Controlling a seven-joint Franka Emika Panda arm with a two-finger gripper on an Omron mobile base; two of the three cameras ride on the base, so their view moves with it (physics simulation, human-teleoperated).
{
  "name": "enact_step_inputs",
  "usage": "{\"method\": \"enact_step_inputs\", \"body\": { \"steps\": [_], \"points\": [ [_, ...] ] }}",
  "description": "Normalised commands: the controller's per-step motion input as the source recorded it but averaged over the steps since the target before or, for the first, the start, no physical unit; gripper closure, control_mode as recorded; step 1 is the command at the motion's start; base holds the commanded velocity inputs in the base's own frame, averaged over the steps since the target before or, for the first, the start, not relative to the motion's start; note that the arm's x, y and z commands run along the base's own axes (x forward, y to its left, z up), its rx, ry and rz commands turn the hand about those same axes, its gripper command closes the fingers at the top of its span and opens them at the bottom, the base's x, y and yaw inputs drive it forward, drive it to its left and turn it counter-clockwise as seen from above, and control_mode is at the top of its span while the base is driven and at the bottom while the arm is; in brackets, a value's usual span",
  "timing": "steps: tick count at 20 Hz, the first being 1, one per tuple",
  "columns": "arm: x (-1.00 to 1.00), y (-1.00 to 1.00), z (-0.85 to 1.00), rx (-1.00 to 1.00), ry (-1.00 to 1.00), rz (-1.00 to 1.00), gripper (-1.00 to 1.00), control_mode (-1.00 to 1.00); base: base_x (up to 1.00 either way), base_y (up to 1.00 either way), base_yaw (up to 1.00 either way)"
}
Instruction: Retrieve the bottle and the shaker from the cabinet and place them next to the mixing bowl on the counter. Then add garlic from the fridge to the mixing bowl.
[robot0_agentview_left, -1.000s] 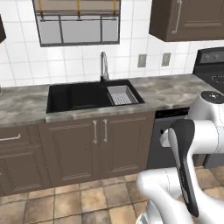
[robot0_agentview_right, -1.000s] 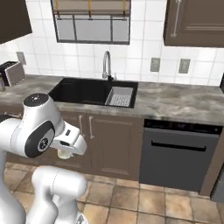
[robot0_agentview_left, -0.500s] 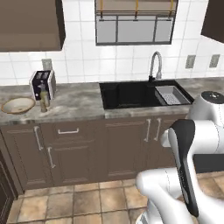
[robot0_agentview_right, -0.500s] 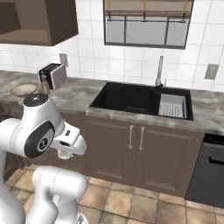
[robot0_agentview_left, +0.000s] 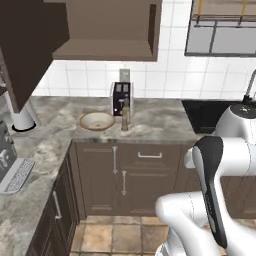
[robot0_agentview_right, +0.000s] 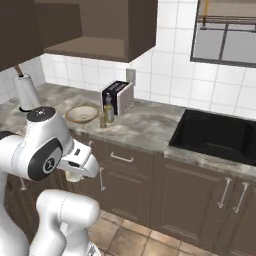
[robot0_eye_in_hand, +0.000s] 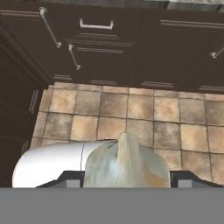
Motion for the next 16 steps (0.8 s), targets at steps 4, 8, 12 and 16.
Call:
{"method": "enact_step_inputs", "body": {
  "steps": [4, 8, 12, 16],
  "points": [
    [0.00, 0.00, 0.00, 0.00, 0.00, 0.00, 1.00, 1.00, 0.54, 0.79, 0.22],
    [0.00, 0.00, 0.00, 0.00, 0.00, 0.00, 1.00, 1.00, 0.42, 0.49, 0.09],
    [0.00, 0.00, 0.00, 0.00, 0.00, 0.00, 1.00, 1.00, 0.43, 0.30, 0.01],
    [0.00, 0.00, 0.00, 0.00, 0.00, 0.00, 1.00, 1.00, 0.51, 0.24, 0.00]
  ]
}}
